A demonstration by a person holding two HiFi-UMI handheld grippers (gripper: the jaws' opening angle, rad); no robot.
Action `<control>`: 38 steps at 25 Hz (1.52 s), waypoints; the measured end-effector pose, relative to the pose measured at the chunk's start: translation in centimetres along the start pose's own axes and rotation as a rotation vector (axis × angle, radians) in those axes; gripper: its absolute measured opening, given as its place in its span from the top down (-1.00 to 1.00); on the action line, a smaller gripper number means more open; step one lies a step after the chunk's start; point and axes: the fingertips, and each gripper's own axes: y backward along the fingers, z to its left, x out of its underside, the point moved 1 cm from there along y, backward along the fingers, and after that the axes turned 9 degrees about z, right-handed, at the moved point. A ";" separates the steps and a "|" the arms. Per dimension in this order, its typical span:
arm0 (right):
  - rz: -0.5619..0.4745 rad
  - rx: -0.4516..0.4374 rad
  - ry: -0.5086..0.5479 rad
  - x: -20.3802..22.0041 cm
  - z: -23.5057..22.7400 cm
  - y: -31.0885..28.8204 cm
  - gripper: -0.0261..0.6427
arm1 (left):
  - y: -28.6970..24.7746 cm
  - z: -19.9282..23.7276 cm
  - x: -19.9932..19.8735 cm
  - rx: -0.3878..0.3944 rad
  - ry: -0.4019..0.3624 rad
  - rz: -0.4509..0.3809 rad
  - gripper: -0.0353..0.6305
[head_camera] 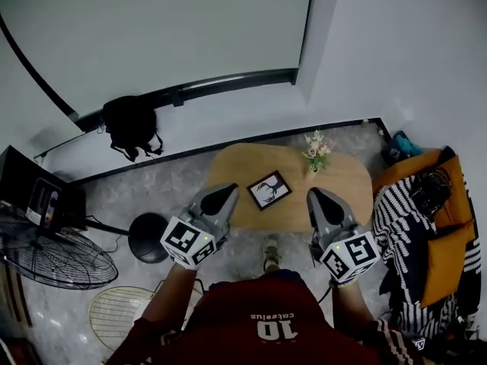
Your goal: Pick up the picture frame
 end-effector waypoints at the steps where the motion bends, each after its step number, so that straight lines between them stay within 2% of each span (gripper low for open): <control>1: -0.001 -0.007 -0.001 -0.2 -0.6 -0.6 0.94 | -0.8 0.2 -0.2 0.001 -0.002 -0.001 0.88; 9: 0.014 -0.007 -0.015 -0.4 -3.7 -2.6 0.94 | -4.6 1.7 -0.3 0.000 -0.083 0.013 0.87; 13: 0.026 0.010 -0.027 0.3 -4.7 -2.5 0.94 | -5.6 2.0 0.5 0.002 -0.062 0.027 0.60; 17: 0.032 0.027 -0.037 0.8 -5.7 -3.1 0.94 | -7.0 2.8 2.4 0.024 -0.099 0.121 0.48; 22: 0.060 0.072 -0.036 2.3 -8.3 -3.9 0.94 | -10.2 3.3 4.2 0.063 -0.113 0.167 0.48; 27: 0.093 0.106 -0.078 4.0 -11.5 -4.9 0.94 | -14.7 5.0 9.0 0.127 -0.150 0.247 0.48; 31: 0.121 0.126 -0.106 5.8 -14.1 -6.4 0.94 | -18.5 6.6 13.8 0.142 -0.260 0.320 0.48; 33: 0.134 0.127 -0.120 6.6 -15.2 -7.5 0.94 | -20.5 7.5 16.4 0.155 -0.290 0.347 0.48; 38: 0.178 0.127 -0.140 9.1 -18.0 -9.5 0.94 | -25.1 9.6 22.9 0.193 -0.283 0.434 0.48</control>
